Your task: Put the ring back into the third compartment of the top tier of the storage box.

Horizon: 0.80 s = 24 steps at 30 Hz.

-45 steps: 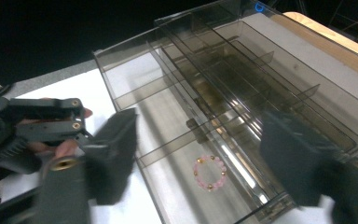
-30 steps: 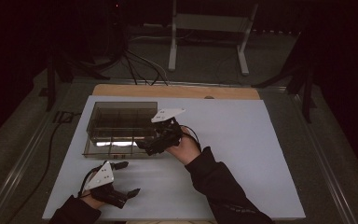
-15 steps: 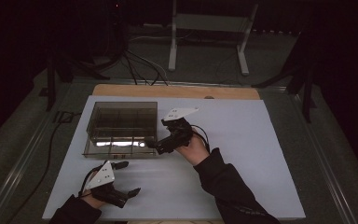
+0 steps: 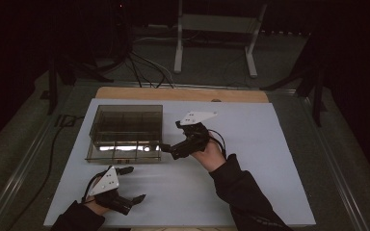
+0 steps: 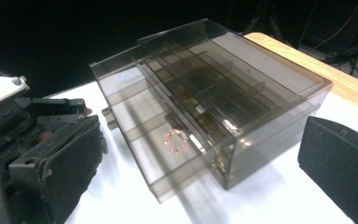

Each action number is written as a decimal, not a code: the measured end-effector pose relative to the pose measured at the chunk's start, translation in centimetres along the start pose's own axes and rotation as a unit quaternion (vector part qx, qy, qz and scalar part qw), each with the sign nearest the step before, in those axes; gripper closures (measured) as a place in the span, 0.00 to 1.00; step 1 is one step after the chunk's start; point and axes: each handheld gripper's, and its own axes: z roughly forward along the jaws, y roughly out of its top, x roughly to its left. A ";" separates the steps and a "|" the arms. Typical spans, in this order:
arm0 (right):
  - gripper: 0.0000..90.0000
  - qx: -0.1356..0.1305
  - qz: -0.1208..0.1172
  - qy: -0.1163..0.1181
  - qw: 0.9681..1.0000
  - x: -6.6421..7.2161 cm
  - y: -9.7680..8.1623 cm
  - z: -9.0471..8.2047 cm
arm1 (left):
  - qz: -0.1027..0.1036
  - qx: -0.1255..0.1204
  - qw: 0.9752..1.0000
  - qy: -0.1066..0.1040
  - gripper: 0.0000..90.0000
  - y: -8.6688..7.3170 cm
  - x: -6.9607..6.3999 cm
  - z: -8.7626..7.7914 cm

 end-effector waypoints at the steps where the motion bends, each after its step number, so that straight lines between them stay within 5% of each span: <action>1: 0.00 -0.002 -0.002 -0.001 1.000 -0.1 -0.1 -0.2 | 0.000 0.000 1.000 0.001 0.01 0.0 0.0 0.0; 24: 0.00 -0.001 0.004 -0.033 0.999 -1.8 -5.4 -3.4 | -0.001 -0.002 1.000 0.002 0.01 0.0 0.0 -0.1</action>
